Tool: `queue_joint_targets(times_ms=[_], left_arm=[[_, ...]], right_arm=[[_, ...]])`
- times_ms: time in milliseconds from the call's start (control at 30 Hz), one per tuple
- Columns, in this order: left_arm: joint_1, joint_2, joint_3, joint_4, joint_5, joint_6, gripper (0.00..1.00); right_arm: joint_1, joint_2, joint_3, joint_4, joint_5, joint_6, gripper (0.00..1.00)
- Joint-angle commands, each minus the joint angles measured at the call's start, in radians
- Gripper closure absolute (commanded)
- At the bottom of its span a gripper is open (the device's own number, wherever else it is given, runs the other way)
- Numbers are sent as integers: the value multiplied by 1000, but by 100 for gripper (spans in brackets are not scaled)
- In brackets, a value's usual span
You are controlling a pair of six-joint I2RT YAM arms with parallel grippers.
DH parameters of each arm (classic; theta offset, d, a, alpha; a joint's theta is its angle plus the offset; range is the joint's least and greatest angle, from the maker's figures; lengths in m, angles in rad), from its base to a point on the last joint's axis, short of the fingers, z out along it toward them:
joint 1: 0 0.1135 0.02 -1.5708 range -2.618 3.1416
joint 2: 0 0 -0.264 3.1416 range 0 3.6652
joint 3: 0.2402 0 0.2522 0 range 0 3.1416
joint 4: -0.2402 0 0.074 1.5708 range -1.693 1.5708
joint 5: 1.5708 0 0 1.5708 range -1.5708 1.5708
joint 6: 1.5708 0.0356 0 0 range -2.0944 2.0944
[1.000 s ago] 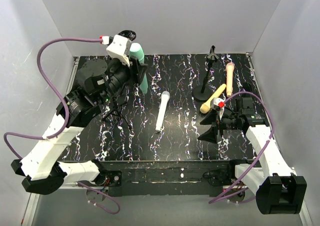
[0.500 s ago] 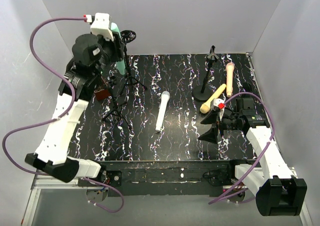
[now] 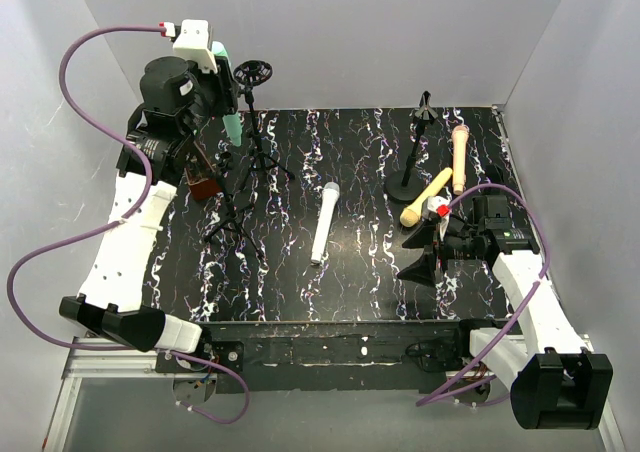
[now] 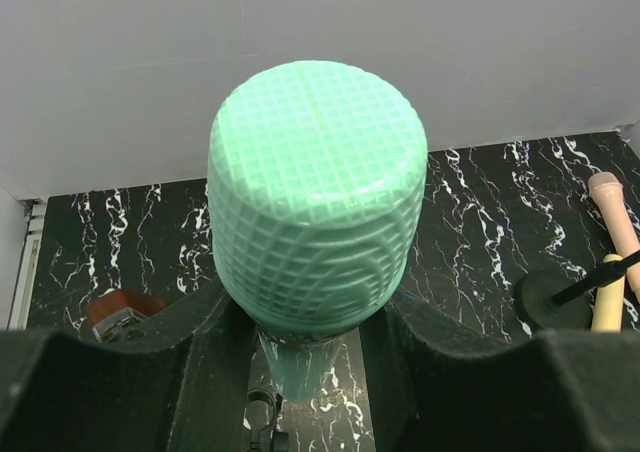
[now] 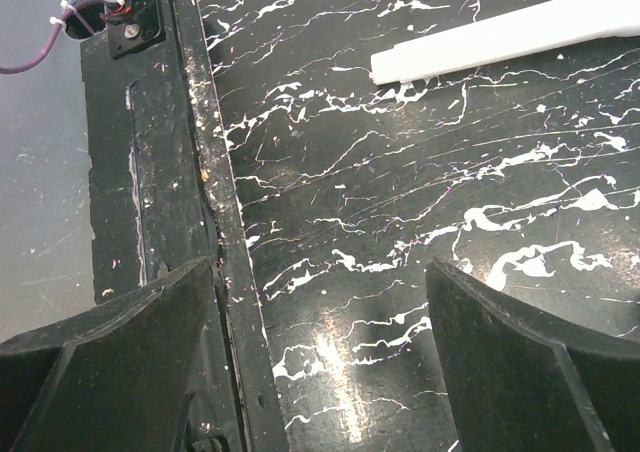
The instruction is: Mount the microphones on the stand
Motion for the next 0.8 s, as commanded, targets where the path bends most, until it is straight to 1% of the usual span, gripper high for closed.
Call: queue_joint_targets(times_ms=[0, 233, 600, 767], left_arm=[[15, -41, 17, -7, 6, 30, 100], [31, -37, 3, -16, 1, 36, 100], [35, -69, -84, -10, -23, 52, 100], [38, -68, -86, -7, -37, 65, 100]], right_arm=[[-5, 6, 34, -19, -12, -20, 6], [-9, 4, 32, -20, -14, -22, 6], [-11, 8, 35, -28, -14, -30, 6], [-12, 8, 35, -31, -17, -31, 6]])
